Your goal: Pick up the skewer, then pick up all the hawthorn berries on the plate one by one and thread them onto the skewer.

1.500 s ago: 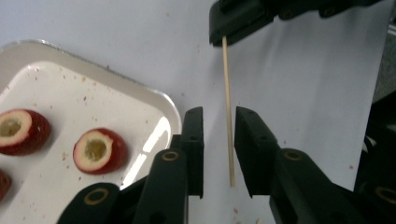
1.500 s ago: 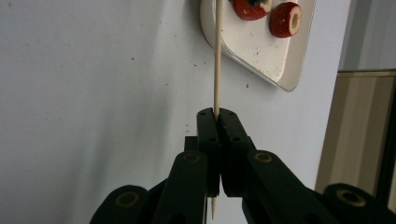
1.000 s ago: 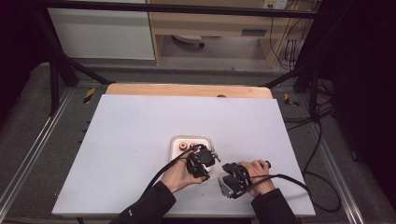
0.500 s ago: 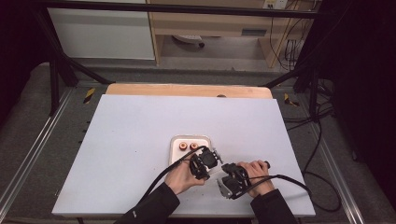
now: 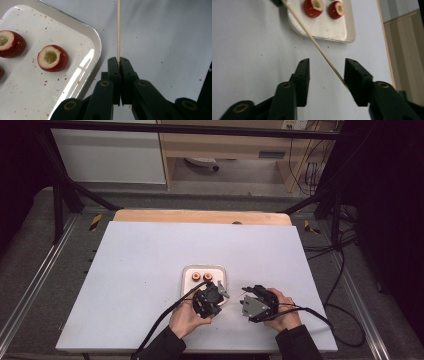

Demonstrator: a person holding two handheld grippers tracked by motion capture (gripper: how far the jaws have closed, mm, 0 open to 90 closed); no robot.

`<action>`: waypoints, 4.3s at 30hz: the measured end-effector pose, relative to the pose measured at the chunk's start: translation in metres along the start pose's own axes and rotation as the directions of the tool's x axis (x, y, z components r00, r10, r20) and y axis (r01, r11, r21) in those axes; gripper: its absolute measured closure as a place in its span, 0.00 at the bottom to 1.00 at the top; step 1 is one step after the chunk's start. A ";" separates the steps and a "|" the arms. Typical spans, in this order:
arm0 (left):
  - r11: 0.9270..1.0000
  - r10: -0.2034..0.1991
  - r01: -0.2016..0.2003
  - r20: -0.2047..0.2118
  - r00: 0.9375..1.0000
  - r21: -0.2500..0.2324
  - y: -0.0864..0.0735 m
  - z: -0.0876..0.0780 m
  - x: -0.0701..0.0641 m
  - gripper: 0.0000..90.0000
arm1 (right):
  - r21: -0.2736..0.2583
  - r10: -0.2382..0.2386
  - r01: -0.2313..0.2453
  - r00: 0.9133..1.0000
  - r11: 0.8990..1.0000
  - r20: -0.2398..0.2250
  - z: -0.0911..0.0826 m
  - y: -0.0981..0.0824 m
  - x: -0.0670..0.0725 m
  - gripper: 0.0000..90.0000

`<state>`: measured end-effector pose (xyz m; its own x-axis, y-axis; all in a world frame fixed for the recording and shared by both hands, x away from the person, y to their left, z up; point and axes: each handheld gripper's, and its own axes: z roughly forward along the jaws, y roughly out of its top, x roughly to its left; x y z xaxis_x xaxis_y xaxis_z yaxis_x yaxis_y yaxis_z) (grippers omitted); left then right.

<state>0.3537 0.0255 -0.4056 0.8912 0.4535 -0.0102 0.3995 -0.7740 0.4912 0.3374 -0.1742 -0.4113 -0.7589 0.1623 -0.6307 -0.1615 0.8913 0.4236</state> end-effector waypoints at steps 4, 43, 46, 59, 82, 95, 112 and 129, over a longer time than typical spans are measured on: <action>0.999 -0.013 0.012 -0.039 0.999 -0.033 -0.009 -0.005 -0.001 0.98 | -0.018 0.162 -0.162 0.987 0.987 -0.004 -0.003 -0.009 -0.006 0.47; 0.843 -0.366 0.310 -0.047 0.929 -0.439 -0.104 -0.027 0.004 0.98 | 0.025 0.767 -0.779 0.611 0.626 -0.196 0.012 -0.015 -0.027 0.04; 0.837 -0.374 0.318 -0.042 0.926 -0.446 -0.107 -0.027 0.004 0.98 | 0.046 0.770 -0.779 0.606 0.625 -0.201 0.016 -0.007 -0.030 0.03; 0.827 -0.385 0.323 -0.045 0.922 -0.459 -0.117 -0.026 0.006 0.98 | 0.139 0.778 -0.769 0.594 0.624 -0.204 0.037 0.020 -0.041 0.03; 0.822 -0.382 0.314 -0.050 0.923 -0.476 -0.127 -0.031 0.011 0.98 | 0.210 0.784 -0.757 0.578 0.618 -0.225 0.071 0.059 -0.056 0.10; 0.822 -0.382 0.318 -0.043 0.923 -0.473 -0.130 -0.032 0.014 0.98 | 0.352 0.762 -0.676 0.587 0.648 -0.274 0.094 0.078 -0.059 0.33; 0.824 -0.382 0.323 -0.035 0.924 -0.466 -0.130 -0.031 0.014 0.98 | 0.435 0.798 -0.673 0.551 0.599 -0.246 0.110 0.083 -0.056 0.54; 0.826 -0.379 0.321 -0.036 0.925 -0.463 -0.131 -0.031 0.014 0.98 | 0.472 0.848 -0.711 0.492 0.522 -0.197 0.117 0.082 -0.054 0.61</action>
<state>0.3074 0.1471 -0.4435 0.6645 0.7290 -0.1643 0.5167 -0.2894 0.8058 0.4388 -0.0608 -0.4187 -0.6342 0.7527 0.1770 0.7530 0.5491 0.3627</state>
